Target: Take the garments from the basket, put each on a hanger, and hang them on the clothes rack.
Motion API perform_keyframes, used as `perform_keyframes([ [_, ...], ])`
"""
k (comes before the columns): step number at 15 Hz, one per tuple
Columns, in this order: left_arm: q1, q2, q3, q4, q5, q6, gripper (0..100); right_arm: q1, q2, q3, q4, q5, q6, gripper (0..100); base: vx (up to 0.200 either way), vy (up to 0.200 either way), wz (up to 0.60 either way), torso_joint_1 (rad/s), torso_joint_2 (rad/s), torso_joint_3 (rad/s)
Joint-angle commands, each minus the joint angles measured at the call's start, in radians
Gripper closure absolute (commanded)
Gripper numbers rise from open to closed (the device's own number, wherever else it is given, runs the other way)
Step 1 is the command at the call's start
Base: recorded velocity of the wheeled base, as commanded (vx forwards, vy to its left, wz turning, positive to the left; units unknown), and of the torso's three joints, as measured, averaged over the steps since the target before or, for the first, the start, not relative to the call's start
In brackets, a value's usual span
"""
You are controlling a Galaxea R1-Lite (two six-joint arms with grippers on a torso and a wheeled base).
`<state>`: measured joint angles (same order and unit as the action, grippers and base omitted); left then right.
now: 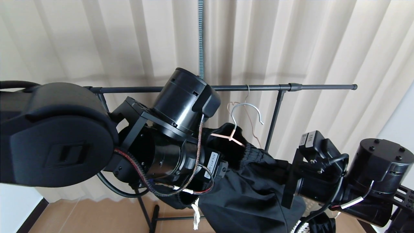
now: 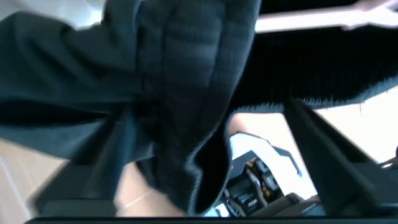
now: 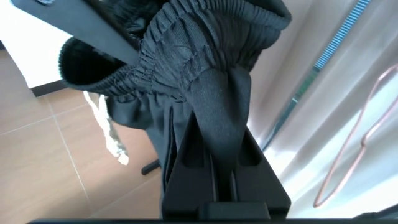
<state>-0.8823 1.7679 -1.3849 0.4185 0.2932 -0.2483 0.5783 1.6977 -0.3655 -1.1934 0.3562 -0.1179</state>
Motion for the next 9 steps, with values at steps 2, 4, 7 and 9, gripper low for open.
perform_keyframes([
  [2, 0.0, -0.01, 0.014, -0.001, 0.001, -0.002, 0, -0.009, -0.009, 0.002, 0.0, 0.015, 0.0, 100, 0.0, 0.0, 0.0, 0.0, 0.0, 0.0],
  [4, 0.002, -0.064, 0.063, -0.001, -0.002, 0.001, 0, -0.038, 0.002, -0.003, 0.0, 0.037, 0.0, 100, 0.0, 0.0, 0.0, 0.0, 0.0, 0.0],
  [7, 0.01, -0.139, 0.133, -0.009, -0.006, 0.003, 0, -0.087, 0.022, -0.003, 0.0, 0.107, 0.0, 100, 0.0, 0.0, 0.0, 0.0, 0.0, 0.0],
  [9, 0.017, -0.176, 0.158, -0.01, -0.006, 0.012, 0, -0.103, 0.04, 0.0, -0.002, 0.135, -0.002, 100, 0.0, 0.0, 0.0, 0.0, 0.0, 0.0],
])
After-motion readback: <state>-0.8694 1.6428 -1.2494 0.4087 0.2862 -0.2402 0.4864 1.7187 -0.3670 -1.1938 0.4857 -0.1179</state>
